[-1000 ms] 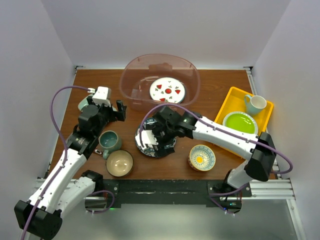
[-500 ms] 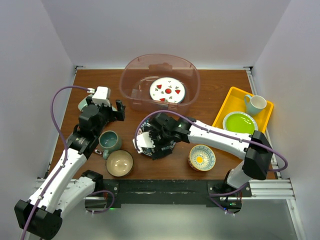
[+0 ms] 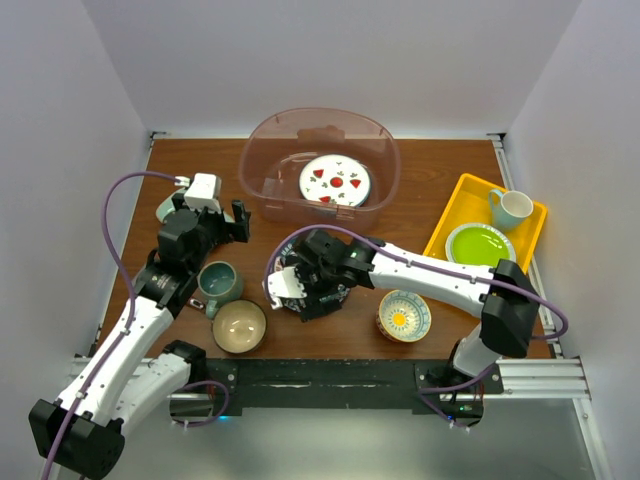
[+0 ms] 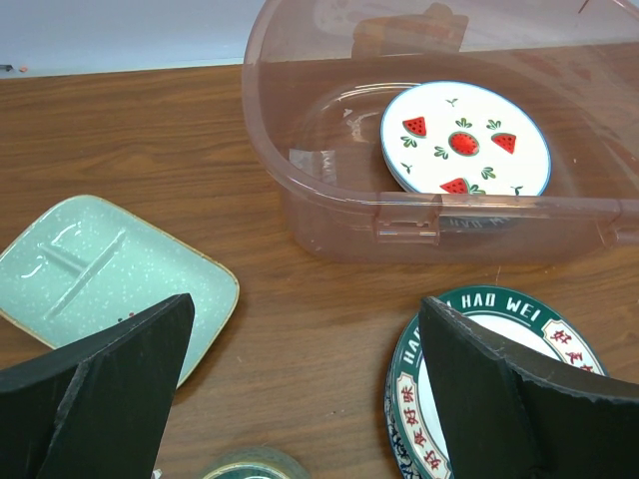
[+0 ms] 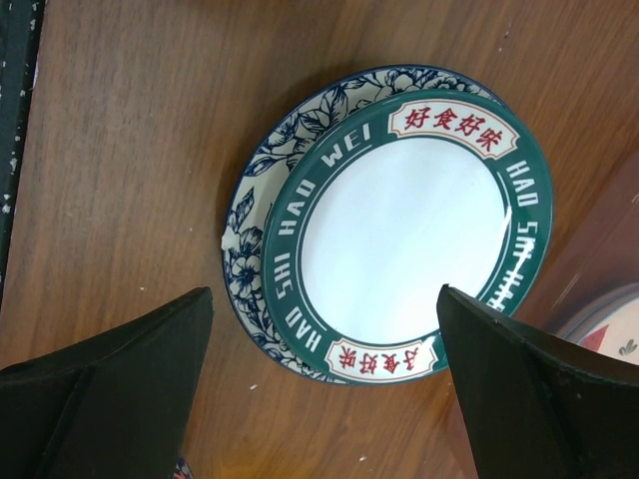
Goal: Place the mixed dishes into the plastic bin
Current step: Pick up the plate at the center of the board.
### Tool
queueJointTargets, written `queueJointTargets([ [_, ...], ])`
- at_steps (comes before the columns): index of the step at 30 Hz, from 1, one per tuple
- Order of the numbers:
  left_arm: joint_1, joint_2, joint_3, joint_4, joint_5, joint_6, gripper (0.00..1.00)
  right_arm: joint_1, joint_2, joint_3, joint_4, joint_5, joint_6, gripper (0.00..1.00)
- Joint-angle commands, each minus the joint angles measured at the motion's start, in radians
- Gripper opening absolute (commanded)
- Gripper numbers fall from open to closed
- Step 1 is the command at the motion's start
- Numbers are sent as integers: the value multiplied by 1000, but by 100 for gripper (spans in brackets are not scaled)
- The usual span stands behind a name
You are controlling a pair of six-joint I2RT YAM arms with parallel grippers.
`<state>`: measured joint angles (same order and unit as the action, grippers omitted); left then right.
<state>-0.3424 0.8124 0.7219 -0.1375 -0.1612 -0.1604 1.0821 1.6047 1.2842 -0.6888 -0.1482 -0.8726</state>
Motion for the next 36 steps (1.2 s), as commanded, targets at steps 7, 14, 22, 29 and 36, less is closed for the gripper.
queueJointTargets([
  [7,5,-2,-1,27,-12,19,100,16,14,-5,20,22,12,98],
  [14,5,-1,1,29,-12,19,100,21,15,-14,29,35,11,98],
  [22,6,1,1,29,-9,19,100,24,17,-26,37,44,11,98],
  [29,5,4,1,29,-9,18,100,25,23,-29,40,52,11,98],
  [36,5,2,1,29,-8,19,100,29,26,-39,48,56,11,98],
])
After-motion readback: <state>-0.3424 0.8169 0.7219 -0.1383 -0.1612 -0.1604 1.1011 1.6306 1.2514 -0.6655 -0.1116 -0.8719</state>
